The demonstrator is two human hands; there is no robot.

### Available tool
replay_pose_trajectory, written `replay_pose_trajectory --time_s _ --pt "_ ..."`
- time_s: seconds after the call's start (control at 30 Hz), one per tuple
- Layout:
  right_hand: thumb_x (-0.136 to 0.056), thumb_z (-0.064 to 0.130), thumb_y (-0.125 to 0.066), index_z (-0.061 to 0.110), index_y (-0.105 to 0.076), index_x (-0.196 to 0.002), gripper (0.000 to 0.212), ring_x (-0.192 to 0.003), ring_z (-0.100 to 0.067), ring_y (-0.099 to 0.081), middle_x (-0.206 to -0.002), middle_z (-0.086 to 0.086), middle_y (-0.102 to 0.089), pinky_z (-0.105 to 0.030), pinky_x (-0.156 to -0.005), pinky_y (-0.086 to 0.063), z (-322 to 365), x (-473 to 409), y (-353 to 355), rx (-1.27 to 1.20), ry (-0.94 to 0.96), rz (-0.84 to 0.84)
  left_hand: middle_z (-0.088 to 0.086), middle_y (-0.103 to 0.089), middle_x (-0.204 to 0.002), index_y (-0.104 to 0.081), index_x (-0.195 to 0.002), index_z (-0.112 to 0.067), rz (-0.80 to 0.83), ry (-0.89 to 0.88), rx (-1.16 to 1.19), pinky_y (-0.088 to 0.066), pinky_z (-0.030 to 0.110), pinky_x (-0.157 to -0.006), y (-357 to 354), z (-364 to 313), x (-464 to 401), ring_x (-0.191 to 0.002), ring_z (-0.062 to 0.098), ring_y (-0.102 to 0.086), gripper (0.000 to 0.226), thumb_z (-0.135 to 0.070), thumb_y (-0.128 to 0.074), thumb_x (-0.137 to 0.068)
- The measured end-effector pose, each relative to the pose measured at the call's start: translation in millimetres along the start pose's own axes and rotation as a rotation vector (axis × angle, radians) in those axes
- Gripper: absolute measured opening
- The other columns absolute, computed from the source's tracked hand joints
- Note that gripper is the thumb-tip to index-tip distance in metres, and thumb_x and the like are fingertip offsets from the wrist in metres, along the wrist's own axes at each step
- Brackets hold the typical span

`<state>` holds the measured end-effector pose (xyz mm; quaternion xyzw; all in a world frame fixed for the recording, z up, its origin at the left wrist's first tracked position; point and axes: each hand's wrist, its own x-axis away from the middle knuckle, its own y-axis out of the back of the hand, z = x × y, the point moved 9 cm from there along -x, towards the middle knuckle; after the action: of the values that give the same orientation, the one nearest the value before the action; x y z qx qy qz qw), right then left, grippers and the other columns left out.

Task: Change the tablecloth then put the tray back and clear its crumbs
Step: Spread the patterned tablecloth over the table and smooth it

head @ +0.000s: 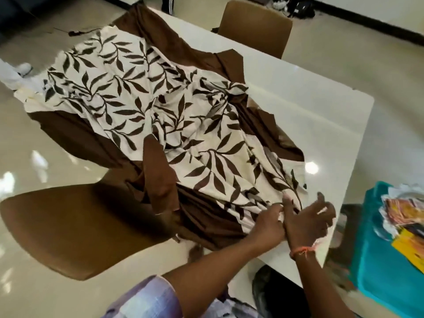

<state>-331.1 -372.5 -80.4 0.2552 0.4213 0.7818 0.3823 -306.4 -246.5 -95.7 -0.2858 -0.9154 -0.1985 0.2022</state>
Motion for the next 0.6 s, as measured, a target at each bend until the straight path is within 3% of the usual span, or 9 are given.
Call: replay_pose_trajectory --time_s 0.1,0.17,0.23,0.3,0.4,0.47,0.6 --pt "-0.075 0.059 -0.069 0.019 -0.027 -0.139 0.086 -0.123 -0.045 -0.037 -0.142 -0.019 -0.023 -0.054 -0.095 -0.042 -16 26 -33 0.093 0.007 0.248 0.006 -0.051 -0.128 -0.050 -0.126 -0.016 -0.023 -0.205 -0.474 -0.045 0.038 -0.094 28 25 16 -0.119 0.024 -0.046 0.053 -0.023 -0.072 -0.078" --pt "-0.074 0.053 -0.073 0.019 -0.030 -0.139 0.085 -0.123 -0.046 -0.037 -0.142 -0.019 -0.020 -0.050 -0.096 -0.042 -23 40 -54 0.220 0.085 0.383 0.009 -0.035 -0.143 -0.039 -0.137 -0.019 -0.056 -0.212 -0.827 -0.036 0.047 -0.103 47 60 27 -0.131 0.030 -0.033 0.070 -0.040 -0.069 -0.078" --pt "-0.076 0.029 -0.078 0.015 -0.040 -0.137 0.073 -0.120 -0.043 -0.040 -0.139 -0.020 -0.026 -0.045 -0.100 -0.041 -26 48 -70 0.173 0.163 0.495 0.015 -0.020 -0.154 -0.025 -0.147 -0.017 -0.070 -0.119 -0.988 -0.025 0.056 -0.110 68 91 39 -0.141 0.036 -0.021 0.094 -0.058 -0.068 -0.075" --pt "-0.076 0.007 -0.074 0.010 -0.054 -0.131 0.058 -0.116 -0.039 -0.048 -0.129 -0.022 -0.041 -0.040 -0.102 -0.040 -23 45 -74 0.093 0.249 0.533 0.018 -0.020 -0.156 -0.022 -0.150 -0.014 -0.138 -0.040 -1.102 -0.022 0.058 -0.112 90 115 47 -0.143 0.039 -0.020 0.098 -0.056 -0.070 -0.075" --pt "-0.074 0.000 -0.074 0.007 -0.067 -0.118 0.045 -0.107 -0.037 -0.056 -0.116 -0.022 -0.058 -0.044 -0.097 -0.046 -22 20 -53 0.187 0.389 0.474 0.018 -0.042 -0.143 -0.039 -0.141 -0.011 -0.238 -0.044 -1.196 -0.035 0.054 -0.107 109 125 50 -0.131 0.038 -0.039 0.080 -0.032 -0.078 -0.075" --pt "-0.070 -0.001 -0.077 0.008 -0.070 -0.112 0.043 -0.103 -0.034 -0.060 -0.114 -0.017 -0.065 -0.047 -0.092 -0.050 -26 1 -32 0.229 0.489 0.419 0.014 -0.054 -0.125 -0.049 -0.130 -0.011 -0.212 -0.133 -1.263 -0.043 0.047 -0.097 105 114 48 -0.115 0.033 -0.050 0.060 -0.022 -0.076 -0.078" --pt "-0.073 -0.008 -0.070 0.001 -0.073 -0.101 0.029 -0.095 -0.041 -0.061 -0.100 -0.023 -0.067 -0.045 -0.089 -0.048 -36 -31 16 0.180 0.392 0.197 0.011 -0.056 -0.114 -0.054 -0.119 -0.011 0.093 -0.352 -1.263 -0.046 0.041 -0.083 62 89 47 -0.104 0.030 -0.056 0.028 -0.012 -0.058 -0.091"
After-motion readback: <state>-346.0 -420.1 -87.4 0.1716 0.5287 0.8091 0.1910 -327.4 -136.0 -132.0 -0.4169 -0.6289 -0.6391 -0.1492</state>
